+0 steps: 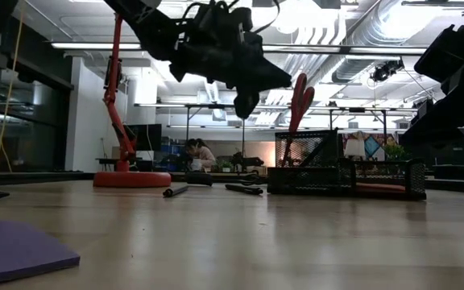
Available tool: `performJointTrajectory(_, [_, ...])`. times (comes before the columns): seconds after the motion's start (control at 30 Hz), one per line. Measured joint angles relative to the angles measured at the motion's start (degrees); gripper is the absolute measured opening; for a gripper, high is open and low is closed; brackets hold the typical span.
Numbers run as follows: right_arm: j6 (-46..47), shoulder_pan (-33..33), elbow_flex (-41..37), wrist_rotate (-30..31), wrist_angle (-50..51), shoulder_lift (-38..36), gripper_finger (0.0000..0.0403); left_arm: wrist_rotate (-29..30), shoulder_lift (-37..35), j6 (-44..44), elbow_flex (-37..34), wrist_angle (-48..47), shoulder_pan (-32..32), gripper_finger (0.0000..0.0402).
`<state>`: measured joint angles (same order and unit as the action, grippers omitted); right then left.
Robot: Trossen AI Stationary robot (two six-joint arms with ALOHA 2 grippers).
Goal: Pick and place office supplies into organizer
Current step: Put the red scissors into the desk organizer, then put the black pen into the desk organizer
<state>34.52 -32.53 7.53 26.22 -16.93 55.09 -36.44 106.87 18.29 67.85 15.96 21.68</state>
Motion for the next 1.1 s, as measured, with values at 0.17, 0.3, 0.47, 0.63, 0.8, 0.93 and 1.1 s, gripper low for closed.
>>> performJointTrajectory(0.17, [0.00, 0.02, 0.00, -0.09, -0.01, 0.02, 0.0170, -0.26, 0.13, 0.14, 0.00, 0.68, 0.82, 0.0006])
performJointTrajectory(0.3, [0.00, 0.02, 0.00, -0.09, 0.00, 0.02, 0.0167, -1.50, 1.22, 0.56, 0.00, 0.66, 0.84, 0.0002])
performJointTrajectory(0.47, [0.00, 0.01, 0.00, -0.09, 0.00, 0.02, 0.0160, 2.26, 3.22, 1.47, 0.99, 0.66, 0.82, 0.0006])
performJointTrajectory(0.63, [0.00, 0.02, 0.02, -0.07, 0.04, 0.02, 0.0156, 3.44, 4.92, 1.90, 4.29, 0.85, 0.81, 0.0002])
performJointTrajectory(0.8, [0.00, 0.02, 0.02, -0.07, 0.02, 0.02, 0.0161, 6.22, 4.92, 2.82, 5.68, 0.71, 0.40, 0.0003])
performJointTrajectory(0.93, [0.00, 0.00, 0.02, -0.04, 0.02, 0.02, 0.0165, -5.67, 4.92, 6.00, 5.68, 0.24, 0.46, 0.0002])
performJointTrajectory(1.1, [0.00, 0.02, 0.02, -0.02, 0.02, 0.02, 0.0163, -14.70, 4.92, 9.21, 5.68, -1.56, -0.45, 0.0001])
